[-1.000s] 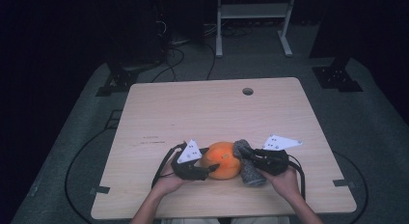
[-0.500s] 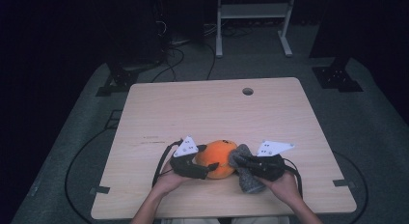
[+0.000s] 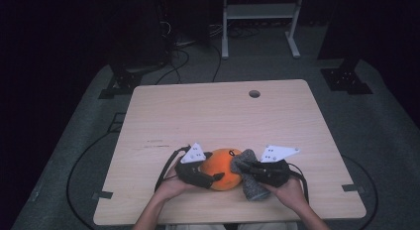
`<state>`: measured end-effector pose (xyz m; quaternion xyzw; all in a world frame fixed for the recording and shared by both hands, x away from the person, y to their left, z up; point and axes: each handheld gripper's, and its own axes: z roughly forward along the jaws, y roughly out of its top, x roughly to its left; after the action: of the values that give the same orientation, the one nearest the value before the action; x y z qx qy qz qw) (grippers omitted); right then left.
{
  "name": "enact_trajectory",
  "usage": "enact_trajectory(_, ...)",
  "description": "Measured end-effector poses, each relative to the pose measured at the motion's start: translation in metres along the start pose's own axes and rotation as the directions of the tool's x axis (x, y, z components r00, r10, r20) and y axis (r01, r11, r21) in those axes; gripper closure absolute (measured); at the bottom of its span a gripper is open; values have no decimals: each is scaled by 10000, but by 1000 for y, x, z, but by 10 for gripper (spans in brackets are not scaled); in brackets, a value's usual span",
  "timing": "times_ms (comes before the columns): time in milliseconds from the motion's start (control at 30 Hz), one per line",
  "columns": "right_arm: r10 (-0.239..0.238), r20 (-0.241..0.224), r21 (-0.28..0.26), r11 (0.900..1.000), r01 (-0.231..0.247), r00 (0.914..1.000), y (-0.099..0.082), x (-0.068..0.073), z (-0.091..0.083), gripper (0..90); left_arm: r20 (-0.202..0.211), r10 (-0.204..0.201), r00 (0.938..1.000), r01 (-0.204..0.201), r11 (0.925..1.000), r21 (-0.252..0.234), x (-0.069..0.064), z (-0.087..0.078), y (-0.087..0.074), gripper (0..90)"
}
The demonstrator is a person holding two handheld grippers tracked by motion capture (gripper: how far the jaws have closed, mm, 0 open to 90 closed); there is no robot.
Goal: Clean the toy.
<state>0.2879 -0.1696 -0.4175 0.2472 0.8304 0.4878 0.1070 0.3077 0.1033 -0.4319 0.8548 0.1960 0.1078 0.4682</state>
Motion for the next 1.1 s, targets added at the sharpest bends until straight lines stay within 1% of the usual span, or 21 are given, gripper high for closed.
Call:
enact_trajectory(33,-94,31,3,10000,94,10000,2,2,1,819,-88,290,9995,-289,9995,108,-3,0,0,217)
enact_trajectory(67,-207,114,23,9998,207,9997,3,3,2,819,-146,491,9987,-489,9987,163,-5,1,0,243)
enact_trajectory(100,-181,133,12,9998,181,9997,4,2,3,819,-168,535,9984,-532,9984,206,-6,1,-1,252)
enact_trajectory(167,-58,187,13,10000,58,9998,3,-2,4,819,-93,648,9979,-646,9977,189,-6,1,-2,269)
enact_trajectory(233,37,540,-21,10000,-36,9985,2,-7,2,819,-45,942,9955,-941,9953,247,-8,1,-2,273)
enact_trajectory(300,321,725,37,9995,-325,9969,1,-16,-2,819,34,1147,9934,-1147,9931,247,-11,3,-2,276)
enact_trajectory(333,374,645,42,9993,-377,9972,2,-17,-3,819,19,1258,9920,-1258,9917,253,-12,3,-1,276)
enact_trajectory(367,320,487,84,9994,-324,9983,4,-17,-3,819,32,1344,9909,-1344,9905,297,-13,3,-1,276)
enact_trajectory(433,8,238,27,10000,-9,9997,9,-13,0,819,68,1493,9888,-1495,9883,317,-14,3,-1,276)
enact_trajectory(500,-147,75,157,9998,146,9999,13,-13,6,819,97,1442,9895,-1444,9889,341,-13,2,-2,278)
enact_trajectory(567,31,34,311,9995,-32,10000,12,-19,9,819,129,1312,9913,-1315,9910,241,-12,1,-3,282)
enact_trajectory(600,16,160,483,9988,-24,9999,11,-23,9,819,139,1312,9913,-1315,9911,215,-12,2,-3,283)
enact_trajectory(633,-3,434,653,9979,-26,9991,8,-28,8,818,169,1390,9902,-1394,9900,237,-13,2,-2,283)
enact_trajectory(667,87,789,807,9966,-151,9968,5,-34,5,819,183,1441,9894,-1446,9892,245,-13,2,-3,282)
enact_trajectory(700,314,1061,877,9953,-408,9939,1,-40,1,818,190,1443,9894,-1447,9892,225,-13,1,-3,281)
enact_trajectory(733,534,1249,812,9946,-639,9907,-3,-46,-4,818,208,1378,9902,-1383,9901,231,-12,1,-4,279)
enact_trajectory(800,959,1374,383,9940,-1020,9859,-10,-55,-19,818,229,1289,9914,-1295,9913,230,-11,0,-4,273)
enact_trajectory(833,1071,1485,191,9936,-1111,9831,-13,-58,-29,818,225,1274,9916,-1279,9915,233,-10,0,-4,270)
enact_trajectory(967,1057,2083,-157,9944,-1047,9724,-15,-65,-61,817,214,1184,9927,-1189,9926,230,-10,1,-4,259)
enact_trajectory(1033,1069,2421,-271,9943,-1034,9644,-16,-71,-77,814,200,1155,9931,-1159,9930,225,-9,1,-3,252)
enact_trajectory(1100,1050,2854,-257,9945,-1019,9526,-18,-76,-92,807,189,1110,9936,-1114,9935,217,-10,1,-3,247)
